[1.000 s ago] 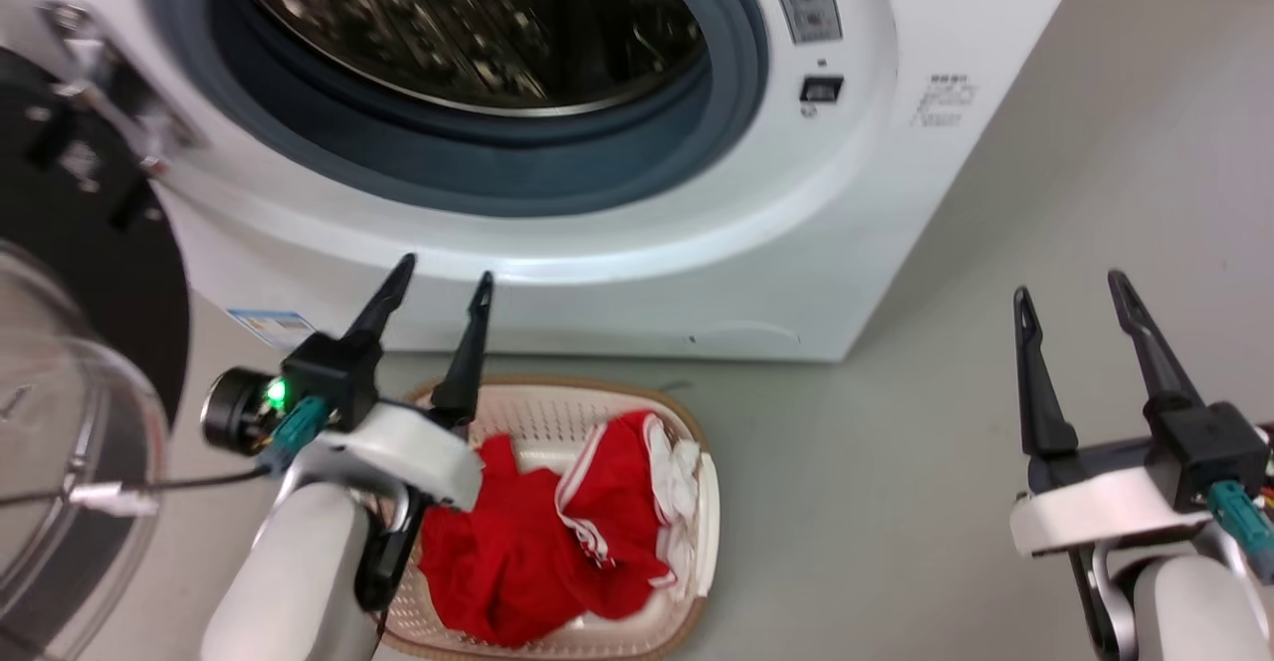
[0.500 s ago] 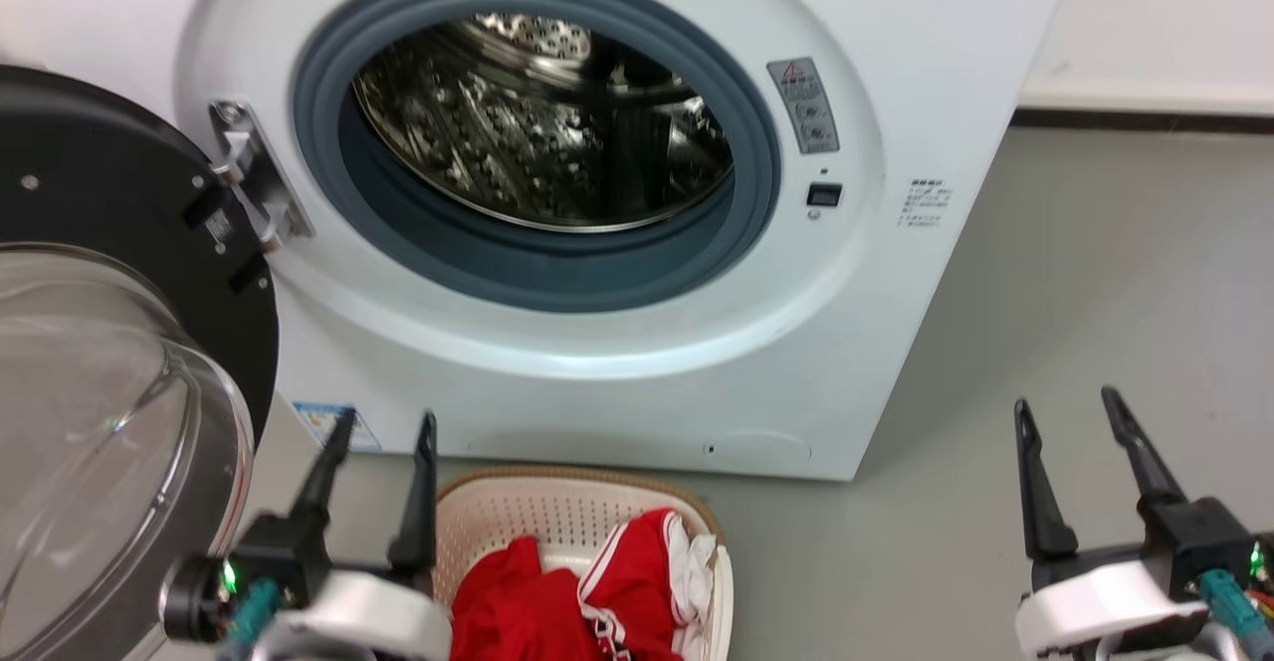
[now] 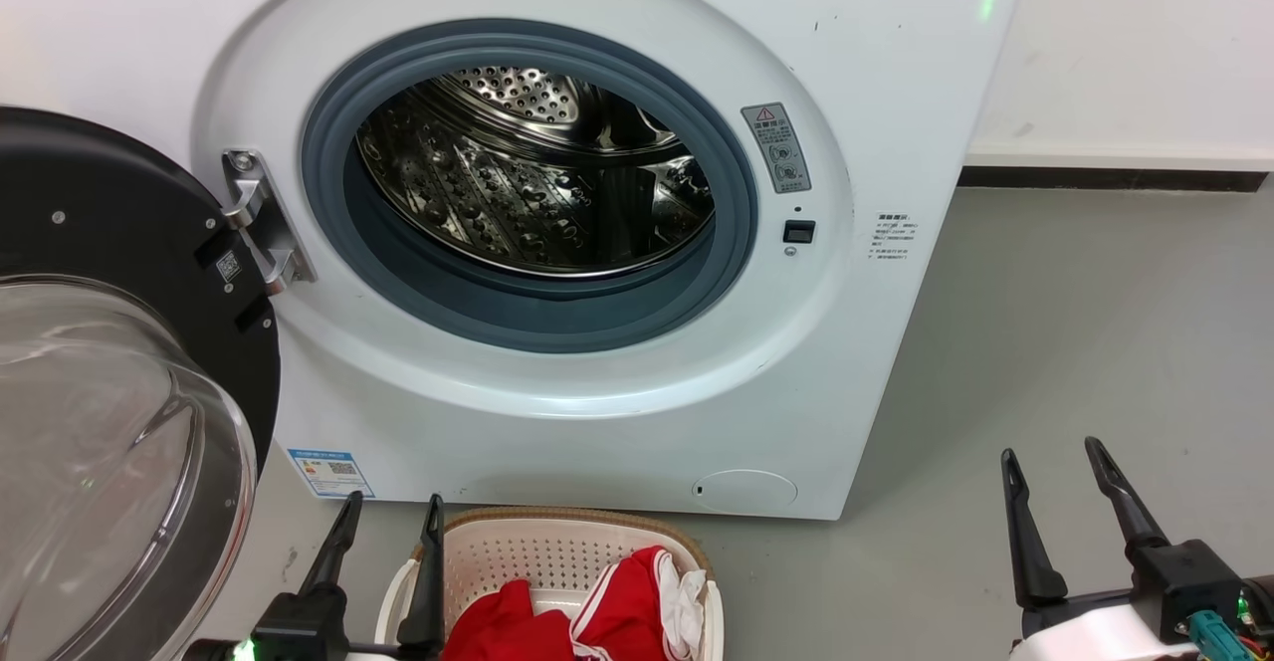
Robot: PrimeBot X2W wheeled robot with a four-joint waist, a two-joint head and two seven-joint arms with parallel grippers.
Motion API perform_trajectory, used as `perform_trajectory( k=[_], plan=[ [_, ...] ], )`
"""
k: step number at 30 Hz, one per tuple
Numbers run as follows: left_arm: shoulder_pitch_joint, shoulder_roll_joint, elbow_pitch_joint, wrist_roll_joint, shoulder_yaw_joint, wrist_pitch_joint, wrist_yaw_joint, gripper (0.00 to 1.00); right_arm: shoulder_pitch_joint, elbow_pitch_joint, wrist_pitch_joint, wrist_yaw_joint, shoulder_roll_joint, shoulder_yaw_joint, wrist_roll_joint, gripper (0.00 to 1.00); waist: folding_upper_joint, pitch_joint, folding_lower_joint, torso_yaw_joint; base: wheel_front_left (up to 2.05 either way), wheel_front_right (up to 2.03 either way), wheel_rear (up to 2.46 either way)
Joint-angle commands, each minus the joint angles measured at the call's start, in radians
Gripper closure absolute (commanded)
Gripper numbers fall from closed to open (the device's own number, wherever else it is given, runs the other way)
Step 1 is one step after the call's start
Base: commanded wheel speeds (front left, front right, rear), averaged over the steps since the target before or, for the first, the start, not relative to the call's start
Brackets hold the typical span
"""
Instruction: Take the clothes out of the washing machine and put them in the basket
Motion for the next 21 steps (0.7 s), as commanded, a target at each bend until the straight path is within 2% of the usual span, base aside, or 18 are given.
perform_trajectory(
  k=[1, 21],
  plan=[
    [0.002, -0.004, 0.001, 0.004, 0.005, -0.003, 0.0, 0.0, 0.014, 0.001, -0.002, -0.001, 0.0, 0.002, 0.0, 0.0, -0.0001, -0.001, 0.0001, -0.001, 0.0, 0.0, 0.0],
    [-0.02, -0.013, 0.014, 0.045, 0.042, -0.003, -0.02, 0.0, 0.007, 0.023, -0.002, -0.001, 0.0, 0.003, 0.016, 0.0, -0.0001, -0.004, 0.0001, -0.017, 0.0, 0.0, 0.0]
  ],
)
